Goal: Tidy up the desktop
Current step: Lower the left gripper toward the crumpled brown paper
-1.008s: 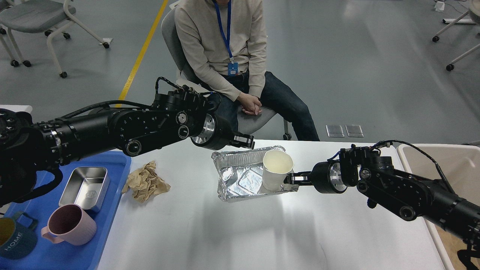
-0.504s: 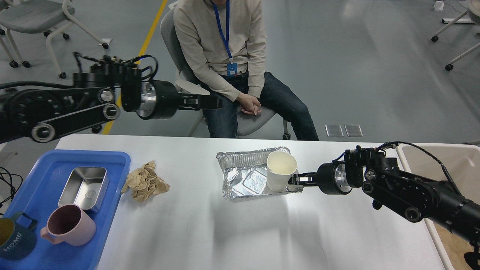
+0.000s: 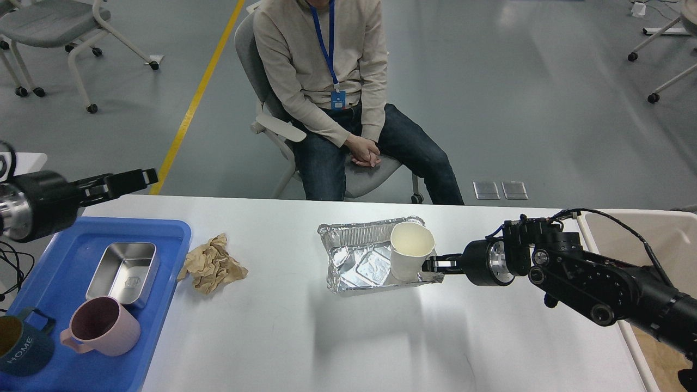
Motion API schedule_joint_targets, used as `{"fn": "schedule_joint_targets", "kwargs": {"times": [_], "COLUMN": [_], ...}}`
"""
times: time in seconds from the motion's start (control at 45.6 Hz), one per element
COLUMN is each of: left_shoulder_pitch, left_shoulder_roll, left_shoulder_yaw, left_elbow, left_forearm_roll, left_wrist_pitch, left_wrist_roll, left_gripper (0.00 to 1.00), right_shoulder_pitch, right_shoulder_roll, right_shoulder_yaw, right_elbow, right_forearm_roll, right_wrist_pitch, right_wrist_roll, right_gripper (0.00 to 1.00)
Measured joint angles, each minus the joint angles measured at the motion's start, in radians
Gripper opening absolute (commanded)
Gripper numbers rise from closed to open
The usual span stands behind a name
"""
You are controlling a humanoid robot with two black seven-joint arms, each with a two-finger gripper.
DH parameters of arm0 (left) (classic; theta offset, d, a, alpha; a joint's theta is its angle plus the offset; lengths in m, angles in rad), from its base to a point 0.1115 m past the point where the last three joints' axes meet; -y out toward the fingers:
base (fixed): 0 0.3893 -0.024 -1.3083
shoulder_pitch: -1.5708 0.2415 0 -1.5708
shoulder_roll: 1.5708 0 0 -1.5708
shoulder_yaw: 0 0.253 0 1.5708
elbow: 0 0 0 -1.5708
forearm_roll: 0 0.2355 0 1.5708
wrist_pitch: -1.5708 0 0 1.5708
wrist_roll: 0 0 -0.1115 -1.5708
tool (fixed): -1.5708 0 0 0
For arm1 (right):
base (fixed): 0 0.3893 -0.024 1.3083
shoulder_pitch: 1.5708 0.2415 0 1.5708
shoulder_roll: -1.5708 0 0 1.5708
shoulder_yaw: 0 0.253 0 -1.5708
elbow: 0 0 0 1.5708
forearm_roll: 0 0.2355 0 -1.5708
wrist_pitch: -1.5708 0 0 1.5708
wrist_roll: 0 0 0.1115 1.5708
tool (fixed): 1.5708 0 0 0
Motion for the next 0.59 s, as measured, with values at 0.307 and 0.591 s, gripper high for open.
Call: {"fn": "schedule_joint_targets", "kwargs": {"times": [0.307, 0.591], "left_shoulder_pitch": [0.091, 0.098], "left_shoulder_roll": [0.135, 0.142], "left_shoulder_yaw": [-0.002, -0.001], "left_elbow": [-0.001, -0.002], "left_forearm_roll": [-0.001, -0.005], "left_wrist_pitch": [0.021, 0.027], "left_wrist_roll": [-0.079, -0.083], "left_gripper": [0.86, 0.86], "right_shoulder_pitch": [-0.003, -0.011], "right_shoulder_roll": [-0.020, -0.017], "right_shoulder_yaw": [0.000, 0.001], "right_elbow": [0.006, 0.007], "right_forearm_roll": [0.002, 0.002], "right_wrist_pitch": [0.000, 0.000], "right_wrist_roll": [0.002, 0.002], "right_gripper": [0.00, 0.00]}}
